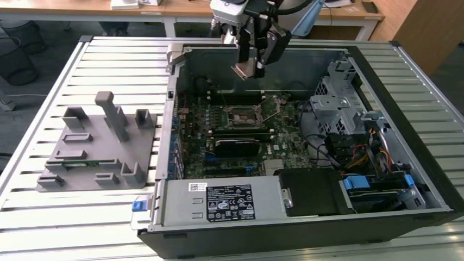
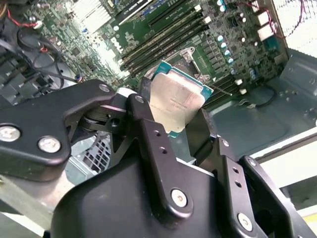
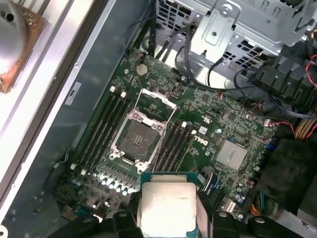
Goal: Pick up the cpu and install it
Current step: 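Place the cpu into insertion slot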
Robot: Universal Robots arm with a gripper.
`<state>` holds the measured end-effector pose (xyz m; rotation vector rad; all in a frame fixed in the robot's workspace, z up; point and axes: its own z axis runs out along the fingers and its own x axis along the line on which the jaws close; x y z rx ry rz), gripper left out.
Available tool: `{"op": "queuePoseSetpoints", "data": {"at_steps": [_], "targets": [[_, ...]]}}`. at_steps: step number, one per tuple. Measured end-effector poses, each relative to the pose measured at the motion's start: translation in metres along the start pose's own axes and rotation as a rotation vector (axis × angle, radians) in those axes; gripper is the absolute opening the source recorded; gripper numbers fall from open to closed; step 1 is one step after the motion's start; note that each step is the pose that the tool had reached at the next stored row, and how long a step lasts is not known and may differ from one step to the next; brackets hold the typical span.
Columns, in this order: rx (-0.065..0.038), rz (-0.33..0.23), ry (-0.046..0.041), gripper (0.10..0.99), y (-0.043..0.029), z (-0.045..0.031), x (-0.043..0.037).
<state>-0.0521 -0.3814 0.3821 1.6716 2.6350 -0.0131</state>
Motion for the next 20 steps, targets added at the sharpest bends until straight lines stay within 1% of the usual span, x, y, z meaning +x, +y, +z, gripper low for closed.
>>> {"op": "queuePoseSetpoints", "data": {"at_steps": [6, 9, 16, 20], "targets": [[0.002, 0.088, -0.0034, 0.529, 0.0001, 0.0019, 0.0002], [0.001, 0.131, -0.0054, 0.529, 0.0000, 0.0039, 0.0002], [0.003, 0.236, -0.0065, 0.529, 0.0000, 0.0074, 0.0003], [0.003, 0.265, -0.0066, 0.529, 0.0007, 0.0106, 0.0018]]}}
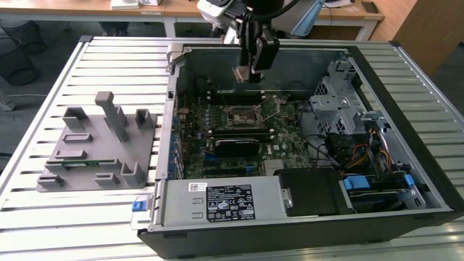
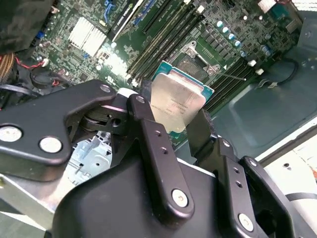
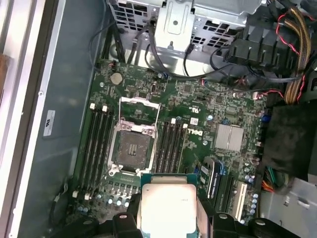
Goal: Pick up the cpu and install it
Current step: 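Place the cpu into insertion slot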
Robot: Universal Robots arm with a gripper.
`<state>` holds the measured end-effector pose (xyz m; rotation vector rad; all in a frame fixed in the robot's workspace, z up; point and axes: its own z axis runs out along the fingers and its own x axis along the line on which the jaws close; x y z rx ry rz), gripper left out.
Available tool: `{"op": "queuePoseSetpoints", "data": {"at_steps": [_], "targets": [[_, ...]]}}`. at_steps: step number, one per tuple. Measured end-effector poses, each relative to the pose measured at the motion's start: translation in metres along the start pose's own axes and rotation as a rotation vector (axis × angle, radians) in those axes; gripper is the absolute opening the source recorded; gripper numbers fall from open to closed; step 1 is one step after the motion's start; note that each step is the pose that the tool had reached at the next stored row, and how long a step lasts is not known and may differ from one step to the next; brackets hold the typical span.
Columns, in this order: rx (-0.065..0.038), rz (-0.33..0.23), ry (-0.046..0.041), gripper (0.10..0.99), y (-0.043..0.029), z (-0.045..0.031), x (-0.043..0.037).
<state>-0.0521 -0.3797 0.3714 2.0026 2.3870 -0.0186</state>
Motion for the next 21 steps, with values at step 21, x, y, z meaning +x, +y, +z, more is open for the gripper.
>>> {"op": "queuePoseSetpoints", "data": {"at_steps": [21], "targets": [[0.002, 0.148, -0.0009, 0.529, 0.0024, 0.0128, 0.0129]]}}
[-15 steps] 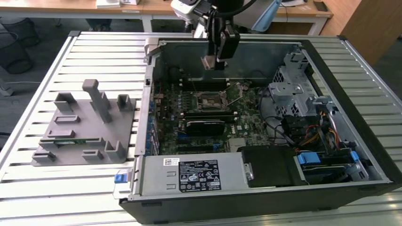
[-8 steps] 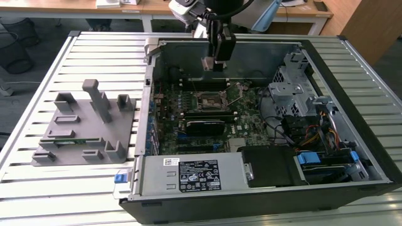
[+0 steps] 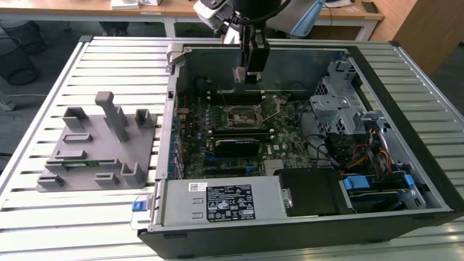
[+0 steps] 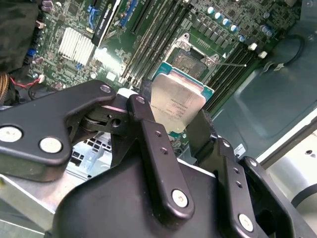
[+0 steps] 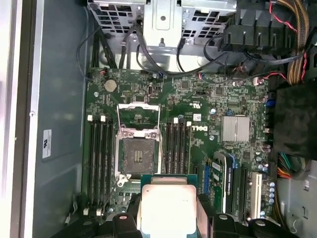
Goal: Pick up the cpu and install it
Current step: 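Place the cpu into insertion slot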
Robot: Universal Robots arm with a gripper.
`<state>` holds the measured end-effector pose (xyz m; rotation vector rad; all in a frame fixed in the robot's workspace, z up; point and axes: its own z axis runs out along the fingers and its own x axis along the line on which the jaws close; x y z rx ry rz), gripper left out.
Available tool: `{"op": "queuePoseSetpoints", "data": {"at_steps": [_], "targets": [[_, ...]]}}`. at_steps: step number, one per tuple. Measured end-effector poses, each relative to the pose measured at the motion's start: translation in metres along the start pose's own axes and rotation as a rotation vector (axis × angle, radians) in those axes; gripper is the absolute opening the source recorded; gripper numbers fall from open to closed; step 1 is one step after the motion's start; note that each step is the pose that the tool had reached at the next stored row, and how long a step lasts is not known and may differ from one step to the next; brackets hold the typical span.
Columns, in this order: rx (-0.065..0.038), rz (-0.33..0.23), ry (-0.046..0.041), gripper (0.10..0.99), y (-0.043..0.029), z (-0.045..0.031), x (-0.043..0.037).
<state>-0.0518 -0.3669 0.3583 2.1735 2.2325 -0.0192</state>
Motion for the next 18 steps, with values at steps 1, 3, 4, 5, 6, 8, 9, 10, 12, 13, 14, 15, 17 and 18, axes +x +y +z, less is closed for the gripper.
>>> {"op": "queuePoseSetpoints", "data": {"at_steps": [1, 3, 4, 5, 6, 8, 9, 10, 12, 13, 14, 15, 17, 18], "targets": [[0.000, 0.000, 0.0001, 0.529, 0.0000, 0.0003, 0.0002], [-0.001, 0.000, 0.0001, 0.529, 0.0000, 0.0012, 0.0004], [-0.003, 0.000, 0.0000, 0.529, -0.0001, 0.0019, 0.0005], [-0.005, 0.000, -0.0007, 0.529, 0.0000, 0.0024, 0.0005], [-0.008, 0.000, -0.0018, 0.529, 0.0000, 0.0029, 0.0005], [-0.013, 0.000, -0.0023, 0.529, 0.0000, 0.0045, 0.0005], [-0.014, 0.000, -0.0022, 0.529, 0.0000, 0.0055, 0.0005], [-0.014, 0.000, -0.0024, 0.529, 0.0000, 0.0068, 0.0006], [-0.017, 0.001, -0.0025, 0.529, -0.0001, 0.0101, 0.0007], [-0.017, 0.000, -0.0024, 0.529, -0.0001, 0.0117, 0.0008], [-0.017, 0.000, -0.0024, 0.529, -0.0001, 0.0130, 0.0010], [-0.017, 0.001, -0.0024, 0.529, -0.0001, 0.0144, 0.0014], [-0.017, 0.001, -0.0023, 0.529, 0.0004, 0.0173, 0.0041], [-0.017, 0.000, -0.0022, 0.529, 0.0007, 0.0187, 0.0058]]}}
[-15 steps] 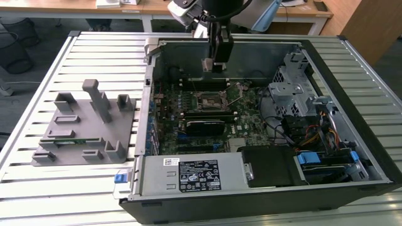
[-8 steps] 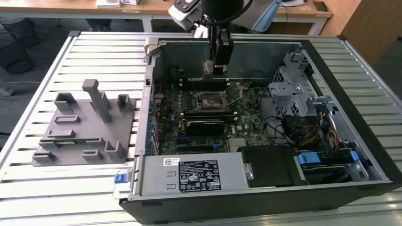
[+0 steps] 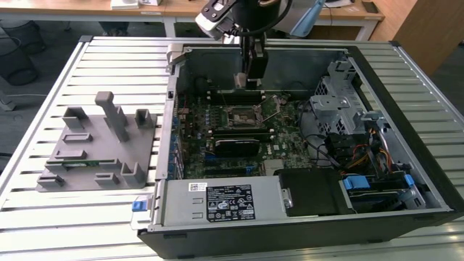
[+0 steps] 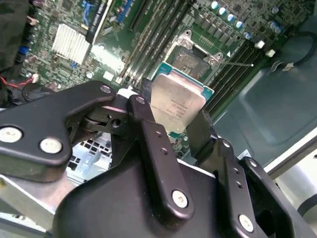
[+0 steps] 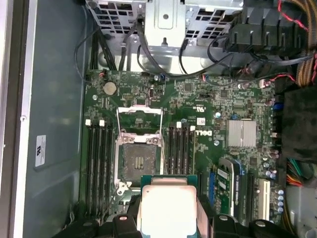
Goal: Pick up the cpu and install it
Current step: 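Place the cpu into insertion slot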
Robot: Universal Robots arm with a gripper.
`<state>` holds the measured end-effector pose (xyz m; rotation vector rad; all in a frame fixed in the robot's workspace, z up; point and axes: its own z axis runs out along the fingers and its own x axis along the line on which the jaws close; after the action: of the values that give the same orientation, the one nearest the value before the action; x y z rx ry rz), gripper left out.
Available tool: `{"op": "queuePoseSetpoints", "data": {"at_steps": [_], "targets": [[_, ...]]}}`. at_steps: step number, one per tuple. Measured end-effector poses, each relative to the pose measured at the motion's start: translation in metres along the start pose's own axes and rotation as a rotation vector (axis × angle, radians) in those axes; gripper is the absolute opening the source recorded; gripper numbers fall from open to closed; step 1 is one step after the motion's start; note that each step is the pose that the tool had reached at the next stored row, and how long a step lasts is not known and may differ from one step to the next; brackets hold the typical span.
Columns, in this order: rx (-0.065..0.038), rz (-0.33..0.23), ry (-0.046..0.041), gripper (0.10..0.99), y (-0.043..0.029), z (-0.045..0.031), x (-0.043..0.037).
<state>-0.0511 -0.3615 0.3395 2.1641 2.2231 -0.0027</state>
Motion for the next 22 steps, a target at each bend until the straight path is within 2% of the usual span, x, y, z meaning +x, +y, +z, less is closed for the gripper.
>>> {"op": "queuePoseSetpoints", "data": {"at_steps": [4, 10, 22], "targets": [[0.000, -0.006, 0.0002, 0.529, 0.0012, 0.0064, 0.0063], [-0.001, -0.018, 0.0004, 0.529, 0.0017, 0.0171, 0.0087], [-0.001, -0.025, 0.0006, 0.529, 0.0073, 0.0389, 0.0205]]}}
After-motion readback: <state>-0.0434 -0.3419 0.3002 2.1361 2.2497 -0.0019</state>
